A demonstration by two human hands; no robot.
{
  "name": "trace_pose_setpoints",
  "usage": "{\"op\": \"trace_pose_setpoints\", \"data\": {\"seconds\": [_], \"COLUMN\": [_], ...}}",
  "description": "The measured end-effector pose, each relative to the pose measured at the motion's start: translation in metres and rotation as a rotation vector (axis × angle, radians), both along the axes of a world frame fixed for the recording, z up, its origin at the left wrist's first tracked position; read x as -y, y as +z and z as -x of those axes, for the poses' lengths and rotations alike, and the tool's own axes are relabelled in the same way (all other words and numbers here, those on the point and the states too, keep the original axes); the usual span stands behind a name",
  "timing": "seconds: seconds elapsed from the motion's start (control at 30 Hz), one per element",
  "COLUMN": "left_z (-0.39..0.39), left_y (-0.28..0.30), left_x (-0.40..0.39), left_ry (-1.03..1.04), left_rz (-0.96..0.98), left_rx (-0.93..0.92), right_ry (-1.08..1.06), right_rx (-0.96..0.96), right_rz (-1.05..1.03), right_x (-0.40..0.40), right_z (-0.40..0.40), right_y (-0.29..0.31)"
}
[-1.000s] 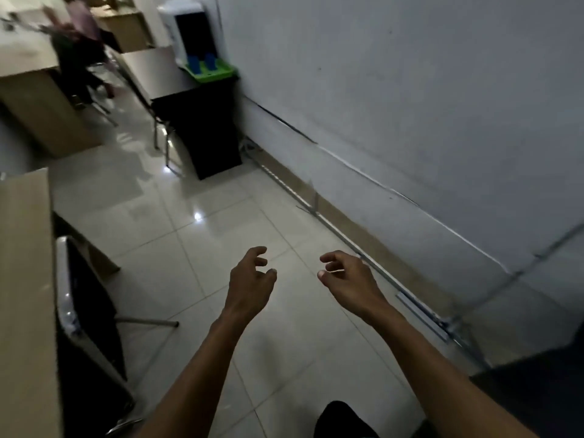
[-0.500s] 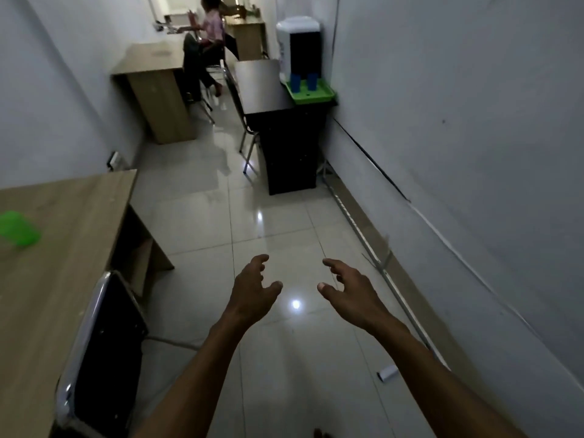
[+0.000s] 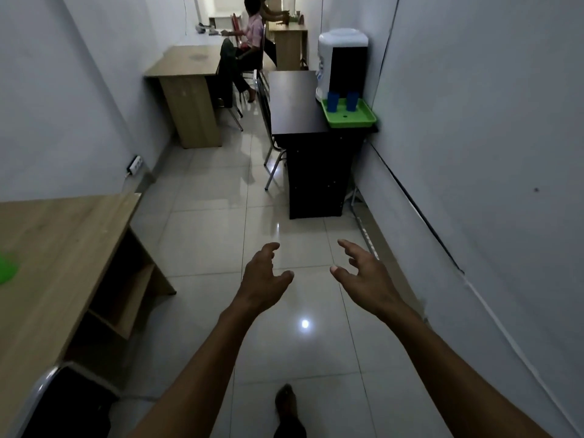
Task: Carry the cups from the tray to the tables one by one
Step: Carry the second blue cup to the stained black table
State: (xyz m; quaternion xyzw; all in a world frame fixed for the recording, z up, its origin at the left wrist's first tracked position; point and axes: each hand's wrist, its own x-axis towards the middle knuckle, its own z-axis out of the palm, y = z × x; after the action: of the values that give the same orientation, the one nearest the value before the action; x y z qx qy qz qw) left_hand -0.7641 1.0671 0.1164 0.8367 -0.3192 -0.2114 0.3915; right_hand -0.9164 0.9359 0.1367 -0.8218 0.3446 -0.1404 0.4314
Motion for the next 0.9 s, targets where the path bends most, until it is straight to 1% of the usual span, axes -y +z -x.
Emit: {"op": "trace_pose_setpoints", "data": {"seconds": [0.27,0.57,0.7,0.9], "left_z": [-0.144,-0.270,-0.326,-0.423], "left_y": [0.007,0.027,0.030,0.026], "left_x": [0.119,0.247,0.305,0.408], "left_ry": [-0.033,-0.134,-0.134,-0.117], "left_rz": [0.019,0.048,0.059,0.047], "left_rx": [-0.040,0.033,0.046,0.040], "right_ry": [-0.048,-0.073,-0.068,-0.071], "right_rx": [-0.017,-0.023,-0.022,-0.013], "right_rz": [-0.036,-0.042,-0.048,-0.073], "right_x": [0.110,0.226,0.283,0.391], "right_z": [-0.133,-0.256,-0.317,-0.424], "right_y": [0.006,0.015,0.009,-0.002]}}
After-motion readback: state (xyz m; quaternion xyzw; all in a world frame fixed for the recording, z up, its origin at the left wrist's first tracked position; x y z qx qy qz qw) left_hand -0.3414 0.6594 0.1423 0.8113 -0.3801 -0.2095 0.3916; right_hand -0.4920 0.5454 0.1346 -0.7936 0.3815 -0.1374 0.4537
